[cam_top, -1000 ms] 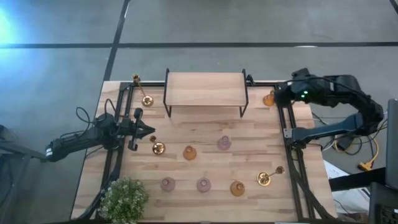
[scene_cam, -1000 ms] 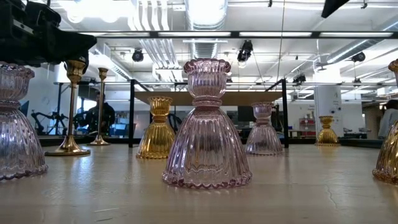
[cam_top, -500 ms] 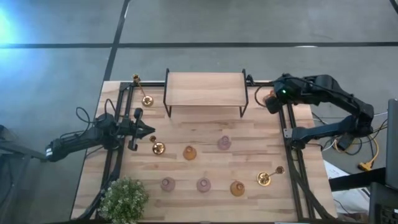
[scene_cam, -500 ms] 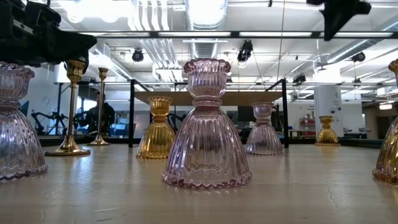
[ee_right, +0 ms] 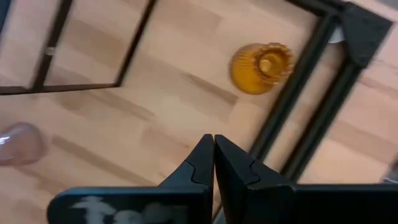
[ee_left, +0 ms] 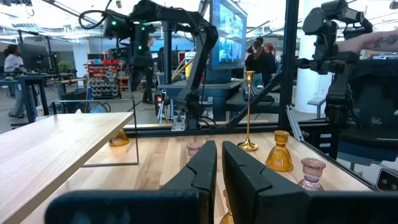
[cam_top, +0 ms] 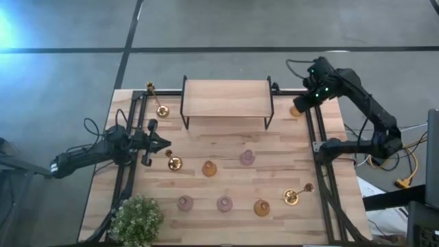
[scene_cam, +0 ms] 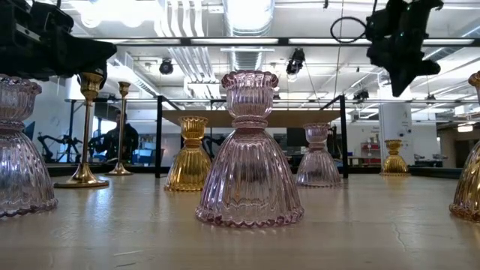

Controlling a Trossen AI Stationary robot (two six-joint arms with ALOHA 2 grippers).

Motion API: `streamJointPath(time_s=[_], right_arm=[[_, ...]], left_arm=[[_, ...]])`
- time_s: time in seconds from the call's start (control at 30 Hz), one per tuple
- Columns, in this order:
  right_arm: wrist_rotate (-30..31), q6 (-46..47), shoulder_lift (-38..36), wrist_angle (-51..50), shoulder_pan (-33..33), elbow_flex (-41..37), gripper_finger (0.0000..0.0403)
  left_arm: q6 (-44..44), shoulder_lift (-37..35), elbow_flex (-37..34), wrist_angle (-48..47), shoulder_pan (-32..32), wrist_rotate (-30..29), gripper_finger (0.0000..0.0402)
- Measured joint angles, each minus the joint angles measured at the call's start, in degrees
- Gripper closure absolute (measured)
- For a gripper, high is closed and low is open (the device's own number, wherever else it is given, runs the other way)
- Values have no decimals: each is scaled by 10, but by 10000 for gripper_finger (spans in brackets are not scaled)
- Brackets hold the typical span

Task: Pick & Place candle stick holders
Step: Put the top yellow glass candle holder on the shelf

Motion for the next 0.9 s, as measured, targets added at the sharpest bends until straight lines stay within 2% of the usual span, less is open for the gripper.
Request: streamJointPath(time_s=[0.17,0.3,0.43,0.47,0.53,0.63,0.7,0.8,0.9], right_arm=[[-21,27,23,1,8,10,394],[-104,46,52,31,40,29,394],[-105,70,92,100,99,62,394],[-86,72,102,116,108,74,394],[-5,75,121,148,128,98,394],[173,103,140,220,153,113,394],[264,112,140,288,166,113,394],[360,122,127,391,172,96,394],[438,135,104,421,173,75,394]], left_arm=[[0,3,0,-4,0,0,371],[0,5,0,-5,0,0,371],[0,6,0,-5,0,0,371],[0,6,0,-4,0,0,371],[0,6,0,-5,0,0,371],[0,6,0,-5,0,0,371],[0,7,0,-4,0,0,371],[0,7,0,-4,0,0,371],[0,7,0,-4,0,0,371]])
